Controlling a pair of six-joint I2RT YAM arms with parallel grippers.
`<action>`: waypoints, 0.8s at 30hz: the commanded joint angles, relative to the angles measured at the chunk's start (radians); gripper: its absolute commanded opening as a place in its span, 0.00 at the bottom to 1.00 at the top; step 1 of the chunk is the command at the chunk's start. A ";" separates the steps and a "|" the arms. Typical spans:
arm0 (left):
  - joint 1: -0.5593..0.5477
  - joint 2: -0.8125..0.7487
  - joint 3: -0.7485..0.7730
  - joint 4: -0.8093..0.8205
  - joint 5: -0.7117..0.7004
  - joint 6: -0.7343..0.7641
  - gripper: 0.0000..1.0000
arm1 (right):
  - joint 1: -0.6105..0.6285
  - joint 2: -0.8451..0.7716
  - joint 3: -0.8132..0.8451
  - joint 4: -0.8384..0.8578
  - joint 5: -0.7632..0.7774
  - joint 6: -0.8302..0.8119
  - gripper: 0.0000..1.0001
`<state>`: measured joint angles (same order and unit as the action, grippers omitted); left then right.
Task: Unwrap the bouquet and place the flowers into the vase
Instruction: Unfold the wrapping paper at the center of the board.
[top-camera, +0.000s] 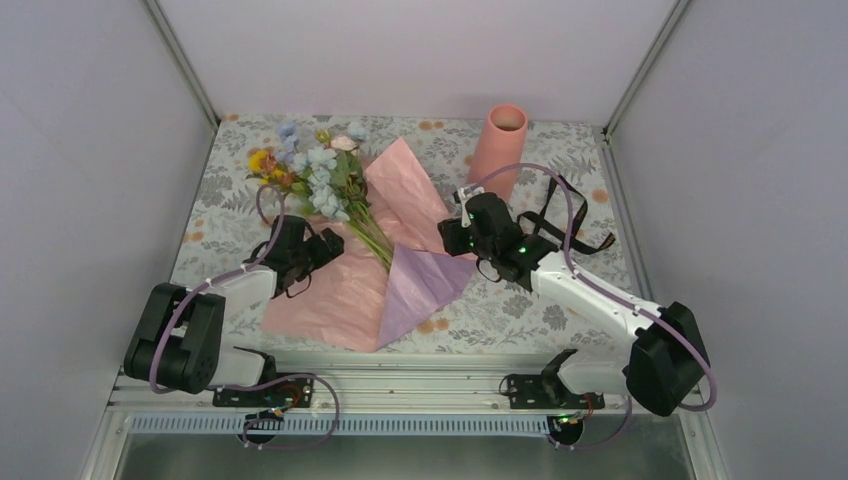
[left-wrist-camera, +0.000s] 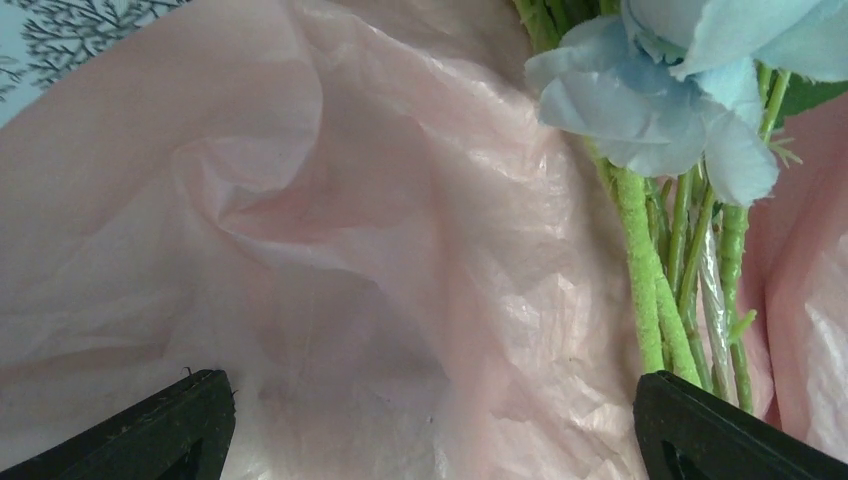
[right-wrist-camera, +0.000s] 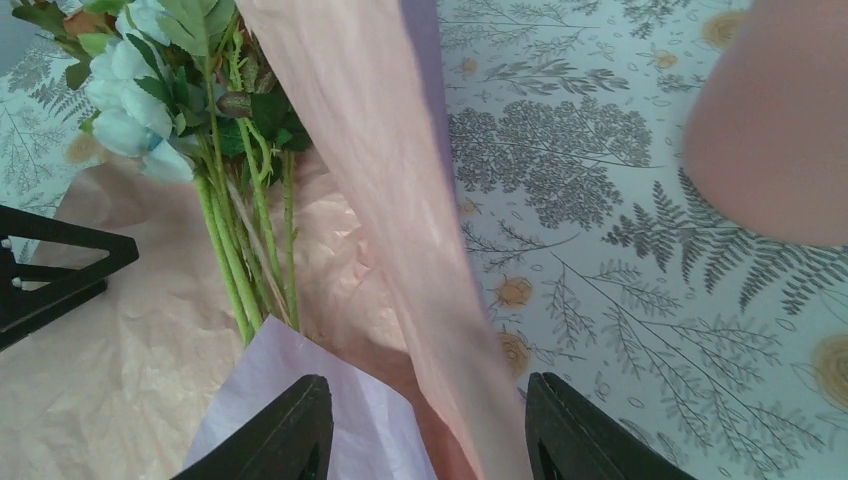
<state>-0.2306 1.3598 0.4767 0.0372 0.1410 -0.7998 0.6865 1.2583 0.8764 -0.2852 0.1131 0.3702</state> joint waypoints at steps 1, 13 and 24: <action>0.028 0.041 -0.042 -0.114 -0.067 -0.028 1.00 | 0.008 0.056 -0.009 0.088 -0.048 -0.015 0.50; 0.080 0.060 -0.064 -0.098 -0.055 -0.010 1.00 | 0.016 0.176 0.054 0.118 -0.095 -0.087 0.51; 0.082 0.079 -0.068 -0.075 -0.027 0.002 1.00 | 0.000 0.143 0.040 0.087 0.094 0.037 0.05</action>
<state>-0.1585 1.3857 0.4652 0.1093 0.1162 -0.7971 0.6960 1.4456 0.9428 -0.1951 0.0624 0.3172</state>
